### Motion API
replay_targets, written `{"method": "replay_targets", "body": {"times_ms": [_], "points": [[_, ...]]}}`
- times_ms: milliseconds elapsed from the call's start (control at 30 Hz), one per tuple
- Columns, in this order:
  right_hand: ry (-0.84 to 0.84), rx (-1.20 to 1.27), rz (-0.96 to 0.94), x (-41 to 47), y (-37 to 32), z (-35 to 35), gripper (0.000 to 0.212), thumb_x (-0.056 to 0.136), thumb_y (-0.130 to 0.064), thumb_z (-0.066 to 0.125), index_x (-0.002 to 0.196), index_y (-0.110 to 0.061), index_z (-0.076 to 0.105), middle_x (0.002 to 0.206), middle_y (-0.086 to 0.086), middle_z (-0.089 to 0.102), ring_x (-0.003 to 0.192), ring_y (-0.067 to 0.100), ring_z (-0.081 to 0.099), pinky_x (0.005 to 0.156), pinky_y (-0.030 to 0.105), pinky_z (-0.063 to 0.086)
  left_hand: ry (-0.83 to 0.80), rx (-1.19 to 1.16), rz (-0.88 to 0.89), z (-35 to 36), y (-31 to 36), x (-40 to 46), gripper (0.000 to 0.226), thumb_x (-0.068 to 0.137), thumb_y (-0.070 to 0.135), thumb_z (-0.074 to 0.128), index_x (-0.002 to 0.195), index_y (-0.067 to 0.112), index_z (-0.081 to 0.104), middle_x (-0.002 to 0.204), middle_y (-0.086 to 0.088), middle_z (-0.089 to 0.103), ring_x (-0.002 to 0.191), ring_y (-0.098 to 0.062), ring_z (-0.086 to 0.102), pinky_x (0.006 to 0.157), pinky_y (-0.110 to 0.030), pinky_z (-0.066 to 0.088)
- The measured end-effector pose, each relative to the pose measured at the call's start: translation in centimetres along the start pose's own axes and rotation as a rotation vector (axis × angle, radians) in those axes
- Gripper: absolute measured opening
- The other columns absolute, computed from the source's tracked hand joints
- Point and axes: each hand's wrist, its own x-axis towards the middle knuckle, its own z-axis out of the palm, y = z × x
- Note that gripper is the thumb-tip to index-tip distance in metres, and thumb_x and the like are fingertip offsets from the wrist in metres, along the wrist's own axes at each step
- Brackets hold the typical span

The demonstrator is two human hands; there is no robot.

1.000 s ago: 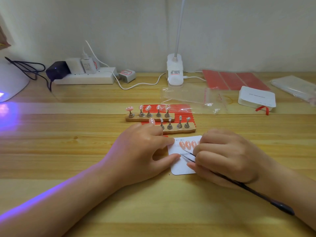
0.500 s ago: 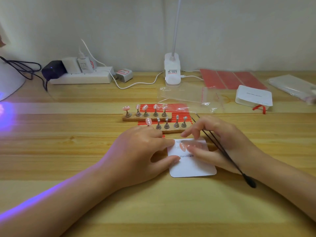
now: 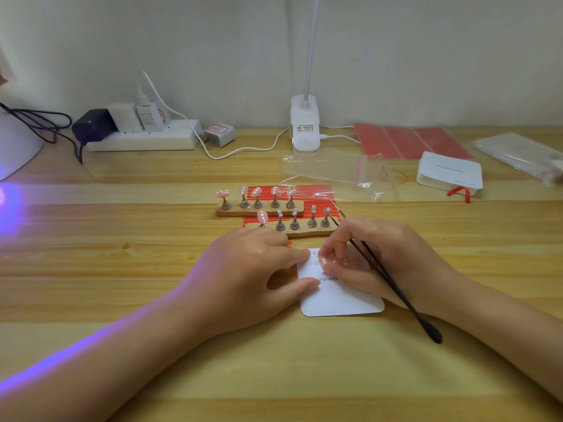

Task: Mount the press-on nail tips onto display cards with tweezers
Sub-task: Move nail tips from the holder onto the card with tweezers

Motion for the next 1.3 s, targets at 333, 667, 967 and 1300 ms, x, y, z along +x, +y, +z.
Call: {"method": "replay_targets", "body": {"times_ms": [333,667,967,1300], "points": [[0.008,0.080,0.050,-0.2,0.2,0.0,0.026,0.076,-0.011,0.075,0.074,-0.023,0.052,0.077,-0.002,0.066,0.070,0.007,0.060,0.062,0.019,0.048,0.027,-0.020,-0.004,0.1,0.1,0.0,0.039,0.080,0.046,0.050,0.088,0.017,0.074,0.058,0.007,0.049,0.055,-0.009,0.039,0.055,-0.016,0.029],[-0.031,0.110,0.132,0.0,-0.2,-0.4,0.027,0.074,-0.011,0.078,0.074,-0.023,0.054,0.082,-0.007,0.067,0.079,0.012,0.062,0.071,0.035,0.049,0.030,-0.064,-0.009,0.1,0.0,0.0,0.040,0.080,0.048,0.050,0.091,0.018,0.074,0.060,0.013,0.042,0.058,-0.001,0.030,0.052,-0.016,0.026],[0.207,0.360,0.269,-0.6,-1.3,-1.8,0.047,0.091,-0.050,0.025,0.090,-0.033,0.068,0.056,0.003,0.046,0.053,0.004,0.041,0.054,0.011,0.033,0.026,-0.120,-0.022,0.0,-0.1,-0.1,0.040,0.078,0.048,0.051,0.094,0.019,0.073,0.059,0.016,0.036,0.060,-0.006,0.035,0.048,-0.018,0.032],[0.180,0.451,0.390,-0.6,-1.6,-2.0,0.027,0.062,-0.035,0.071,0.053,-0.022,0.048,0.058,0.005,0.068,0.058,0.019,0.069,0.057,0.026,0.055,0.024,-0.248,-0.112,0.1,-0.4,-0.4,0.047,0.074,0.057,0.050,0.102,0.027,0.071,0.056,0.017,0.035,0.056,0.005,0.037,0.051,-0.025,0.036]]}}
